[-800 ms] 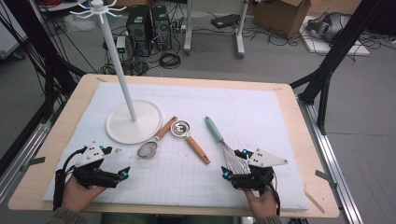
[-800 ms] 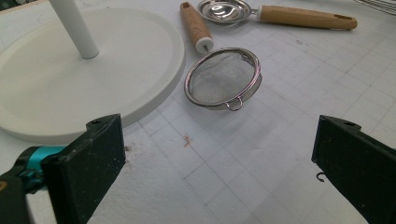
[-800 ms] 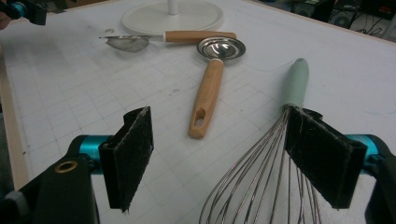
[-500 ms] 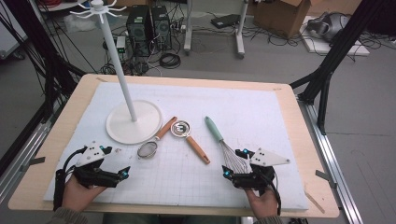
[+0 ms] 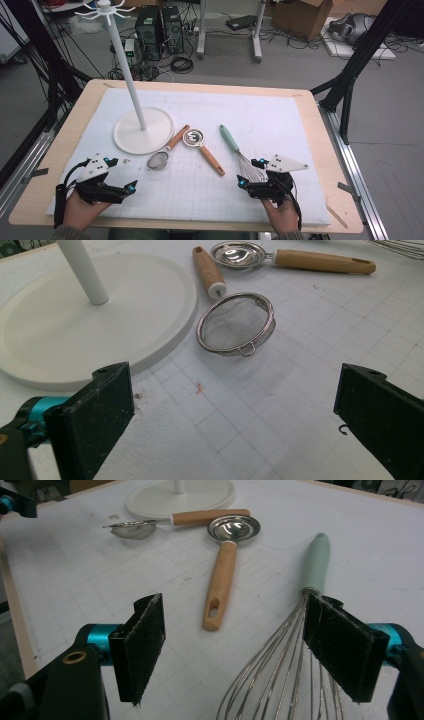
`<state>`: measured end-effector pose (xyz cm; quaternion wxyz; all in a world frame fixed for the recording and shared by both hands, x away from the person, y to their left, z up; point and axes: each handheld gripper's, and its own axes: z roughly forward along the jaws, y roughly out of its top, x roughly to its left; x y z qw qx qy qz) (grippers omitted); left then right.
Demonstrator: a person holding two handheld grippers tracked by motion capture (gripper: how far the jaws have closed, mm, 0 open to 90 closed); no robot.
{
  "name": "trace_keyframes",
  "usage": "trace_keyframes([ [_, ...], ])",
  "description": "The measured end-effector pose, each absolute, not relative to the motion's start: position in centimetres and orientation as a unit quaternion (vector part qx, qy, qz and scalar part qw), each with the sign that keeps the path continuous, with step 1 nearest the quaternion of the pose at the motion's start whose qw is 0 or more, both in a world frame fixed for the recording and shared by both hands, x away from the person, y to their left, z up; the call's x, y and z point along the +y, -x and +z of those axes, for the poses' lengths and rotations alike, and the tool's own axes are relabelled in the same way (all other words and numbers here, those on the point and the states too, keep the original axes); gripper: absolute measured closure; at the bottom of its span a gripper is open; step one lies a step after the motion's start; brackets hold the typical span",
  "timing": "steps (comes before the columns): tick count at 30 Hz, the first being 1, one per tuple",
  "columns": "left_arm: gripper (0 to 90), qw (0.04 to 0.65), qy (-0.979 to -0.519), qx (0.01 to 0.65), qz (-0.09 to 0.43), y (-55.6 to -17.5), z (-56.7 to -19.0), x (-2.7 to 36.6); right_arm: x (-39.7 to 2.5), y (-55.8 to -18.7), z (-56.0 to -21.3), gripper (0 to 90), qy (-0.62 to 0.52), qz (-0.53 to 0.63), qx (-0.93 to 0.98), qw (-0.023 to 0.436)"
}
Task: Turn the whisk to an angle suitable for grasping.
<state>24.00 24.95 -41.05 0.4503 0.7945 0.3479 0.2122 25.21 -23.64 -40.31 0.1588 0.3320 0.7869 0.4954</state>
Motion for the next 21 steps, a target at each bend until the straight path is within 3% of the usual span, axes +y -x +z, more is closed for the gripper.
trace_keyframes([
  [8, 3.2, 0.453, -0.791, 0.353, 0.214, -24.2, -41.0, 25.3, -24.0, -26.3, -38.9, 27.7, -0.354, 0.497, 0.778, 0.151],
  [10, 3.2, 0.454, -0.79, 0.353, 0.214, -24.2, -40.9, 25.3, -24.2, -26.9, -38.4, 30.6, -0.378, 0.495, 0.773, 0.117],
  [16, 3.2, 0.454, -0.789, 0.352, 0.216, -24.2, -40.9, 25.3, -23.4, -28.3, -37.7, 28.4, -0.365, 0.449, 0.806, 0.124],
  [21, 3.2, 0.457, -0.787, 0.353, 0.218, -24.2, -40.8, 25.5, -22.9, -29.8, -37.2, 18.4, -0.391, 0.435, 0.803, 0.112],
])
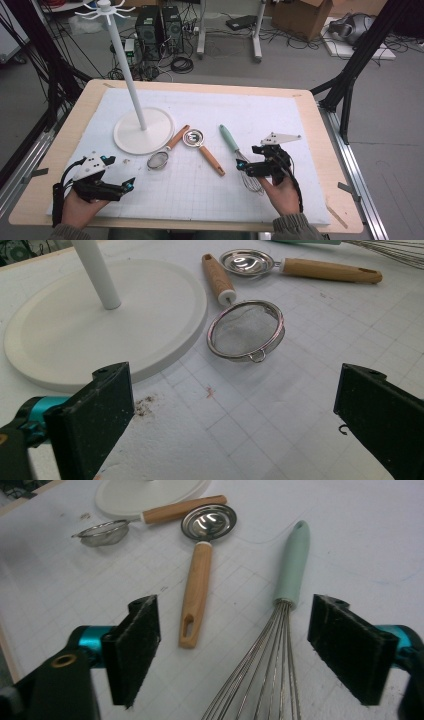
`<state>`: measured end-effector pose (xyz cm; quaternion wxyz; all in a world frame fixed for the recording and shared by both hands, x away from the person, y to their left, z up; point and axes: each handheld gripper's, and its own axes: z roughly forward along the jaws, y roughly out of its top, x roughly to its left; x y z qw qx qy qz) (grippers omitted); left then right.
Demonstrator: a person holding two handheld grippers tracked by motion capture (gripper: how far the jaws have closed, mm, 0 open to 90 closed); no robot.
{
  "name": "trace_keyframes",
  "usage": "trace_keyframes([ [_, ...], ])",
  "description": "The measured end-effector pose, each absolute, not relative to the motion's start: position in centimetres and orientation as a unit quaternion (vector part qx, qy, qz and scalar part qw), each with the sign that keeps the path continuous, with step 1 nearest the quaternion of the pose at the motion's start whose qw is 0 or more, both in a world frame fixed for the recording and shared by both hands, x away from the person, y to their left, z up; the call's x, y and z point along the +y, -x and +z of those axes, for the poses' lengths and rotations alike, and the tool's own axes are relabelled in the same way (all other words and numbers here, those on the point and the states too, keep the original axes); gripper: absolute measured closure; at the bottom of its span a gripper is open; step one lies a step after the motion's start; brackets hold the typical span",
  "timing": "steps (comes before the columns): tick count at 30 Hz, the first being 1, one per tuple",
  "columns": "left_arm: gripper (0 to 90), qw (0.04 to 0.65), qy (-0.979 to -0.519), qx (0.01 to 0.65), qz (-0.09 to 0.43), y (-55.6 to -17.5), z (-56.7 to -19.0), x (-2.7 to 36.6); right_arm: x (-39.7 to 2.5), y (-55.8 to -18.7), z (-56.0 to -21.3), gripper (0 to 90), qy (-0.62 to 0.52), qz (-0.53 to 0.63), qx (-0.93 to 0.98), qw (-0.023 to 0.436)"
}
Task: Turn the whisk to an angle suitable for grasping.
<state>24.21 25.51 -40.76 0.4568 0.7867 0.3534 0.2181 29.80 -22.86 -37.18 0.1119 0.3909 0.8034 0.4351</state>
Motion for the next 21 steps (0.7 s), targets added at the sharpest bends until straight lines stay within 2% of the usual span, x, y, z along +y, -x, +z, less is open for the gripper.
trace_keyframes([
  [21, 3.1, 0.457, -0.786, 0.356, 0.217, -24.6, -41.0, 25.8, -22.2, -34.5, -36.1, 19.2, -0.4, 0.408, 0.813, 0.11],
])
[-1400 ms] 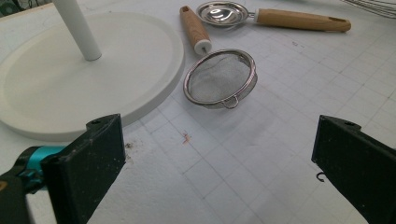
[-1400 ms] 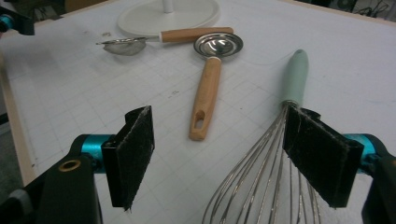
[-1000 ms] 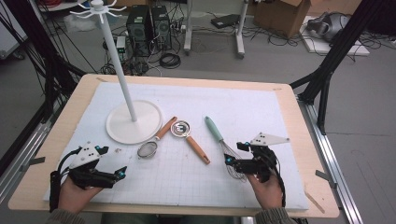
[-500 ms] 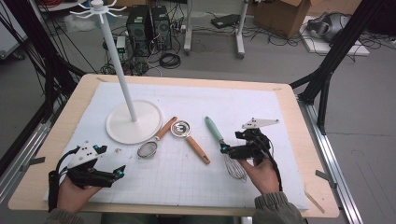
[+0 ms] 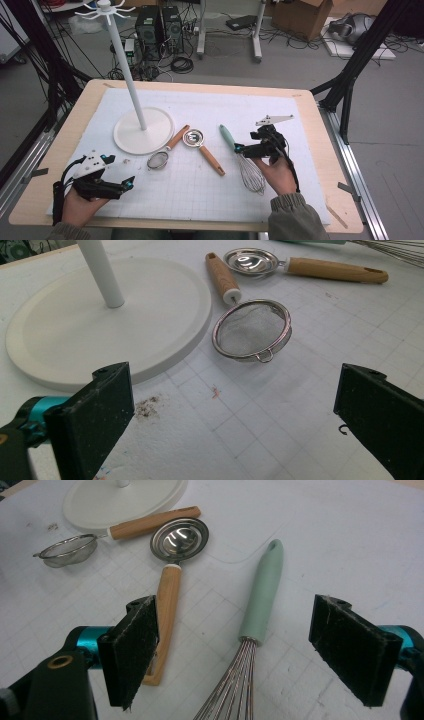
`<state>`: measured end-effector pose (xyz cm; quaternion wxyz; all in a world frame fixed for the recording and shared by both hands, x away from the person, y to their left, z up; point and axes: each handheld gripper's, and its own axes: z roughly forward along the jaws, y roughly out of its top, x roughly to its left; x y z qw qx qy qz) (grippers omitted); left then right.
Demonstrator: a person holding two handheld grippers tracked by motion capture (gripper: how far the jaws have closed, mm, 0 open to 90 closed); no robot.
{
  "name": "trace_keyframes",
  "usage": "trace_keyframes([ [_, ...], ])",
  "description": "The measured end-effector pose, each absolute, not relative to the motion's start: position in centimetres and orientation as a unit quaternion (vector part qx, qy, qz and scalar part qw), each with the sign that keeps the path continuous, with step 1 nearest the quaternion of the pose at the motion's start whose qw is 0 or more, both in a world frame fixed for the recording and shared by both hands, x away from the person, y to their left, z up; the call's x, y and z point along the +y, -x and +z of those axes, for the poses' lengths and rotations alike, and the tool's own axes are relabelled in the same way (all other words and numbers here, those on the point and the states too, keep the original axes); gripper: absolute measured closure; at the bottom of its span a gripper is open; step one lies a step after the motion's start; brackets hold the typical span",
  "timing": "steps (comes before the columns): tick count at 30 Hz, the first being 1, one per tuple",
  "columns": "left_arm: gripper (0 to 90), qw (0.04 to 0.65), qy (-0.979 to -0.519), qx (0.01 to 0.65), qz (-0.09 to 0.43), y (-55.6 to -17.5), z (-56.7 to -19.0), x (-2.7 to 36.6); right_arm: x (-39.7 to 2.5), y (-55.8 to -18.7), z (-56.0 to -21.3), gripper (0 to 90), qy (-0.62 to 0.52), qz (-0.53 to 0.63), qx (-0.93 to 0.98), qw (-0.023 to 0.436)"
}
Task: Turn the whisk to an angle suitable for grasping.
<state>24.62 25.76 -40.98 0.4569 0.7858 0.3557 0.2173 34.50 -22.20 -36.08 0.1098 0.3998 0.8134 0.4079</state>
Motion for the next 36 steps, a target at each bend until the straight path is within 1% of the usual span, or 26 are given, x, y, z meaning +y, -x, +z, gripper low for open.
trace_keyframes([
  [16, 3.1, 0.456, -0.78, 0.365, 0.224, -24.3, -40.9, 26.6, -20.8, -37.1, -35.5, 19.7, -0.397, 0.405, 0.817, 0.105],
  [23, 3.1, 0.458, -0.779, 0.365, 0.224, -24.2, -40.8, 26.7, -20.3, -37.2, -35.8, 19.7, -0.393, 0.4, 0.821, 0.102],
  [36, 3.2, 0.456, -0.779, 0.367, 0.223, -24.2, -40.8, 26.9, -20.7, -38.3, -36.6, 19.9, -0.409, 0.389, 0.82, 0.093],
])
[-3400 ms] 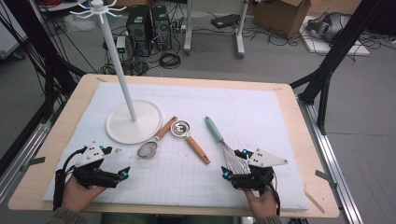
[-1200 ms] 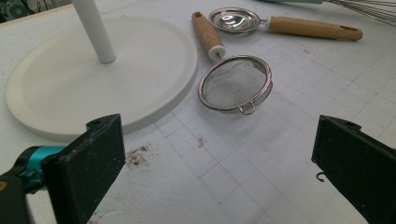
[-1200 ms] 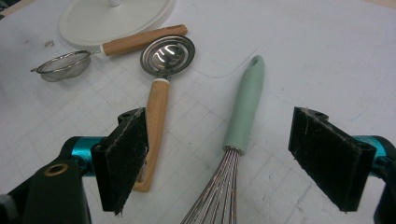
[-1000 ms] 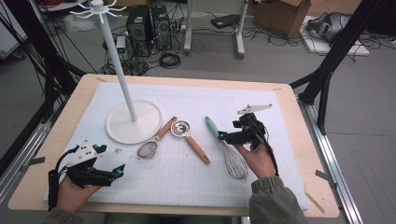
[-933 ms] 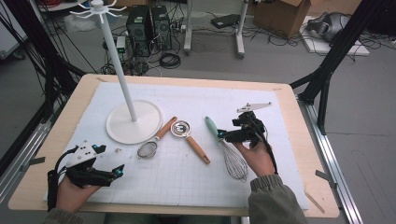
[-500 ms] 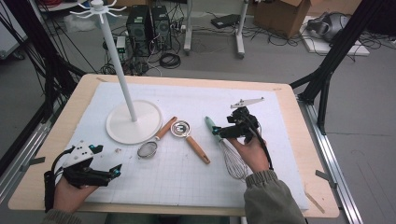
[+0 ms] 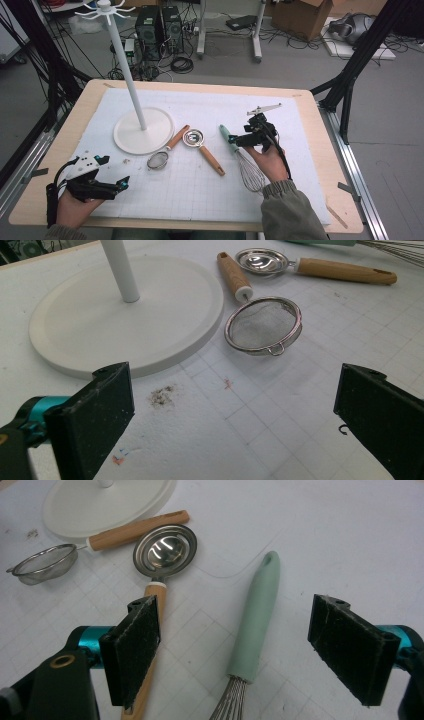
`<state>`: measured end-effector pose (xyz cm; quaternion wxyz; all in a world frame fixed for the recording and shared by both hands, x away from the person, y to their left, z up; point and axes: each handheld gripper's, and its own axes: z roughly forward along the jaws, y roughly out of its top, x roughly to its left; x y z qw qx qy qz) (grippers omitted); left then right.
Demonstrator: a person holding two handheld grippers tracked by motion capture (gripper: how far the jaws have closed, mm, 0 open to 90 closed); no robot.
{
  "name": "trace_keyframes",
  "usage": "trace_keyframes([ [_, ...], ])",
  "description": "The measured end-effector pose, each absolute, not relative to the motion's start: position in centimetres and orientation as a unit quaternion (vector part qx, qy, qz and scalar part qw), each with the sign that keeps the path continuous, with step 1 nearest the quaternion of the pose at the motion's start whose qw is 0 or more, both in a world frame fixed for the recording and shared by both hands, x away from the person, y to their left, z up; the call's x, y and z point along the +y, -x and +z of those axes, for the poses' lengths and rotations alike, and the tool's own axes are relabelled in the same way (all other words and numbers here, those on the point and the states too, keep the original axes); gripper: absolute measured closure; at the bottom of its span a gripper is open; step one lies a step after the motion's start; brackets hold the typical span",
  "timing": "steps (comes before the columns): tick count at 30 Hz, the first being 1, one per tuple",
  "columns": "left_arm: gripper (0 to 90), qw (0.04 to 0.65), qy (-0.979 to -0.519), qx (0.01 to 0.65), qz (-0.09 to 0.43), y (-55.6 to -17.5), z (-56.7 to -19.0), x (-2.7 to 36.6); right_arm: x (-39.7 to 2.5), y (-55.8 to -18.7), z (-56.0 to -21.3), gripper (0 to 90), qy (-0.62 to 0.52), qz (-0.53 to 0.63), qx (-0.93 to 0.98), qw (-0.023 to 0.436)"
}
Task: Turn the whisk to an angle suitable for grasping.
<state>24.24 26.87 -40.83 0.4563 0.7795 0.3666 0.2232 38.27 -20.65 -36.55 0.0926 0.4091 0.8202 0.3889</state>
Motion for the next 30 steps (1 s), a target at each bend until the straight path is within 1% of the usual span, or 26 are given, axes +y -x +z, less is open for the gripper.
trace_keyframes([
  [30, 3.2, 0.457, -0.78, 0.367, 0.222, -24.37, -40.85, 26.75, -21.25, -39.08, -37.12, 23.4, -0.423, 0.379, 0.818, 0.09],
])
